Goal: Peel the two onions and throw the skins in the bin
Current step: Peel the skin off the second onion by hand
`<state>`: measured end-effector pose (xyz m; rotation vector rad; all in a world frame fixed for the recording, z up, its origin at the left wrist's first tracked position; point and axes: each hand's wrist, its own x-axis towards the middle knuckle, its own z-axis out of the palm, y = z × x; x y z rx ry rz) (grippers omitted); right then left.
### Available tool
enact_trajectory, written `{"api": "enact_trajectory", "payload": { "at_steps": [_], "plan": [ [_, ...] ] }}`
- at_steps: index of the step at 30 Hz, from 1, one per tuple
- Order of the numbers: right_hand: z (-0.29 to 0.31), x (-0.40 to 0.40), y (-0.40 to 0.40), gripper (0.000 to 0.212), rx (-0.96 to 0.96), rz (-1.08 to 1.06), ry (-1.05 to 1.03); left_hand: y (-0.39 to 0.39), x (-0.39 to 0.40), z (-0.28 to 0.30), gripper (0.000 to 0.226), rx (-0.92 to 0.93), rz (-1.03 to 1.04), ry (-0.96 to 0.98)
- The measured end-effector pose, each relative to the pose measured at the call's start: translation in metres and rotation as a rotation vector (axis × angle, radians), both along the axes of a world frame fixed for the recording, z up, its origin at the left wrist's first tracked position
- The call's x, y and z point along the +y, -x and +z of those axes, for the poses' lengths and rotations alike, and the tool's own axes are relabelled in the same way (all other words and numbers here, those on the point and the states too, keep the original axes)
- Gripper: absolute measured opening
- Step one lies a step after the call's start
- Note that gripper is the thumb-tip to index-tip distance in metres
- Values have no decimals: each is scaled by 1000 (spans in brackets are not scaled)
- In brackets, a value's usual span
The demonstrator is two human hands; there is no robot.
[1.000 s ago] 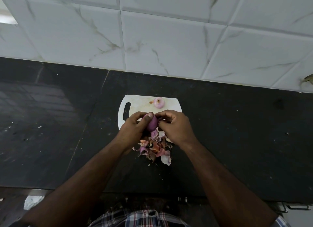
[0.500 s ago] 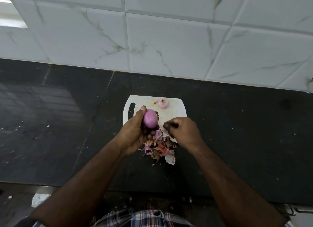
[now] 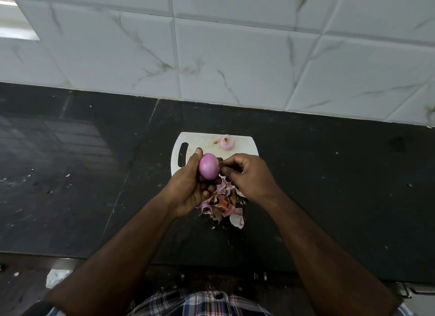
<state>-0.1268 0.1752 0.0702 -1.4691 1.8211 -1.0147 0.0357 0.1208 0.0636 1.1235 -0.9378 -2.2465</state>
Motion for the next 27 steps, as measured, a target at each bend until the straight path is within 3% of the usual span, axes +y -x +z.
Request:
{"api": "enact_trajectory", "payload": {
  "at_steps": [5, 9, 12, 15, 19, 23, 25, 27],
  "plan": [
    [4, 4, -5, 12, 162, 24, 16, -2, 1, 3, 67, 18, -18, -51],
    [6, 5, -2, 29, -10, -24, -38, -1, -1, 3, 64, 54, -14, -97],
    [2, 5, 2, 4, -162, -31, -8, -2, -3, 1, 67, 89, -14, -136],
    [-1, 5, -1, 19, -282, -16, 16, -2, -3, -1, 69, 89, -21, -141],
    [-2, 3, -6, 8, -171, -49, 81, 0, -2, -1, 68, 66, -40, -105],
    [-6, 4, -13, 18, -64, -107, 7, 3, 0, -1, 69, -53, 0, 75],
    [-8, 5, -17, 20, -149, -129, -17, 3, -1, -3, 66, -72, 30, 150],
    [-6, 5, -17, 23, -376, -194, 3, 1, -2, -5, 59, -59, 33, 167]
  ]
}}
